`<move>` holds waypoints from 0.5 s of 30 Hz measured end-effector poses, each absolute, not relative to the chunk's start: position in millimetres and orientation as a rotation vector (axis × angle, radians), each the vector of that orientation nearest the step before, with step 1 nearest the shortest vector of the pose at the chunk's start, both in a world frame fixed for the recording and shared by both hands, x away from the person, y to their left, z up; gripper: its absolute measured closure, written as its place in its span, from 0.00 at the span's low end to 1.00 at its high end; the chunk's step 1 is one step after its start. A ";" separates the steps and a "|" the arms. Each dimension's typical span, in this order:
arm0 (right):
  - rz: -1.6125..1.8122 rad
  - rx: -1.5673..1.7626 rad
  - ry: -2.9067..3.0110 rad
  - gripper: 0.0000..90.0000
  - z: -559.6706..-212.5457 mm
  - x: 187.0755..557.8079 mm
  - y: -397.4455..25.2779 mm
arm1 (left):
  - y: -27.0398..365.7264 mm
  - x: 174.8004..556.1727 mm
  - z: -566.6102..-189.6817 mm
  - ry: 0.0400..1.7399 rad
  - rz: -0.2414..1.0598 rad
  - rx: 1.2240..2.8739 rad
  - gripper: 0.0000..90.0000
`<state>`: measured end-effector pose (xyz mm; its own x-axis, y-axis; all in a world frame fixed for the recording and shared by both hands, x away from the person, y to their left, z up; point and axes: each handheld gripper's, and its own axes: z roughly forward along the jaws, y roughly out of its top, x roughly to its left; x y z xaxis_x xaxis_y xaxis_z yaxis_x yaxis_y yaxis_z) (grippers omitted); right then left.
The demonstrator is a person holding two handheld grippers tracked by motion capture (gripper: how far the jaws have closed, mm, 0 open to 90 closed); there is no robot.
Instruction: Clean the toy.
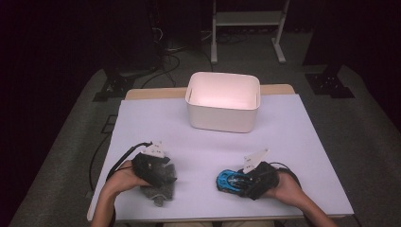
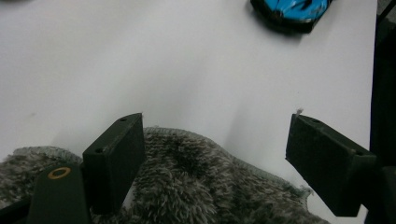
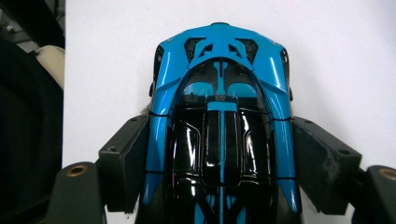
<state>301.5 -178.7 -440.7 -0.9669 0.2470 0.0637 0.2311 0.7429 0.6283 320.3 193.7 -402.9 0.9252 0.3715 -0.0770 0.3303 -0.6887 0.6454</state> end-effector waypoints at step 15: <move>1.017 0.655 2.800 0.30 -436.2 293.4 -265.9 | 189.0 319.9 -403.1 0.485 0.066 2.392 0.20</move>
